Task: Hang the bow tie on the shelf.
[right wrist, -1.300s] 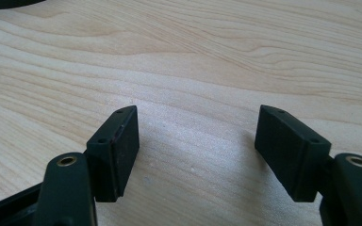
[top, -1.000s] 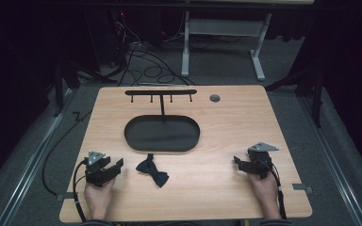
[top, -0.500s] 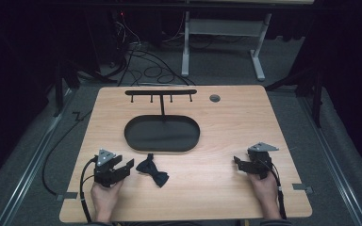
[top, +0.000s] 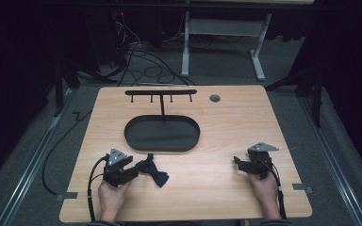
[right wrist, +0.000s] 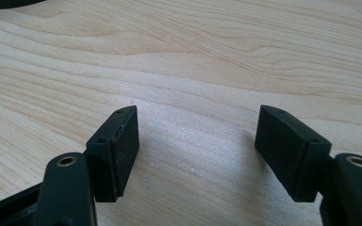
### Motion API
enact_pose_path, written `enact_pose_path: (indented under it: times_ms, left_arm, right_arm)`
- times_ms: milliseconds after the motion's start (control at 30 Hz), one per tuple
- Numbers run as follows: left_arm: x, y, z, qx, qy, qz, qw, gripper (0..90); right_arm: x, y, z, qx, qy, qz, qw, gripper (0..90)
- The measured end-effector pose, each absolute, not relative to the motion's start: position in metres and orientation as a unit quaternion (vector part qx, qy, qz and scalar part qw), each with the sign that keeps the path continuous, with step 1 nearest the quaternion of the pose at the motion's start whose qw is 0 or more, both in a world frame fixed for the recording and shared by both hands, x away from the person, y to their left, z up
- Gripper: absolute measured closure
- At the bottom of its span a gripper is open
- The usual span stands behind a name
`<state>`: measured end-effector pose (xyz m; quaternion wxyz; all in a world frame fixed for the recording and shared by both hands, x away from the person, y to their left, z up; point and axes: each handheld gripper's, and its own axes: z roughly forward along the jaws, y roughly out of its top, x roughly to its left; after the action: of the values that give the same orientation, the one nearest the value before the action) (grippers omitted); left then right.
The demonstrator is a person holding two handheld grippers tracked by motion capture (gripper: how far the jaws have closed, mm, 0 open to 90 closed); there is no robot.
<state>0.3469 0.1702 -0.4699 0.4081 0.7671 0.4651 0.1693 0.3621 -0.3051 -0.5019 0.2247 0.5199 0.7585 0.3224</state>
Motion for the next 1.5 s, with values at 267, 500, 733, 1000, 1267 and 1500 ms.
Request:
enact_pose_path:
  times_ms: [267, 500, 733, 1000, 1267, 1500]
  left_arm:
    - [0.351, 0.162, -0.473, 0.775, 0.462, 0.162, 0.401, 55.3]
    - [0.354, 0.156, -0.477, 0.786, 0.456, 0.152, 0.389, 59.5]
    - [0.358, 0.152, -0.482, 0.791, 0.455, 0.143, 0.383, 63.3]
    - [0.361, 0.148, -0.487, 0.796, 0.453, 0.136, 0.378, 68.3]
    - [0.365, 0.147, -0.490, 0.796, 0.457, 0.128, 0.377, 74.1]
    - [0.364, 0.147, -0.488, 0.800, 0.450, 0.133, 0.374, 83.9]
  right_arm:
    - [0.362, -0.305, -0.502, 0.520, 0.758, 0.322, 0.225, 32.5]
    - [0.362, -0.305, -0.502, 0.520, 0.759, 0.322, 0.225, 32.5]
    - [0.362, -0.305, -0.502, 0.520, 0.758, 0.322, 0.225, 32.5]
    - [0.362, -0.305, -0.502, 0.519, 0.759, 0.322, 0.225, 32.5]
    - [0.362, -0.305, -0.502, 0.519, 0.759, 0.323, 0.225, 32.5]
    - [0.362, -0.305, -0.502, 0.519, 0.759, 0.323, 0.225, 32.5]
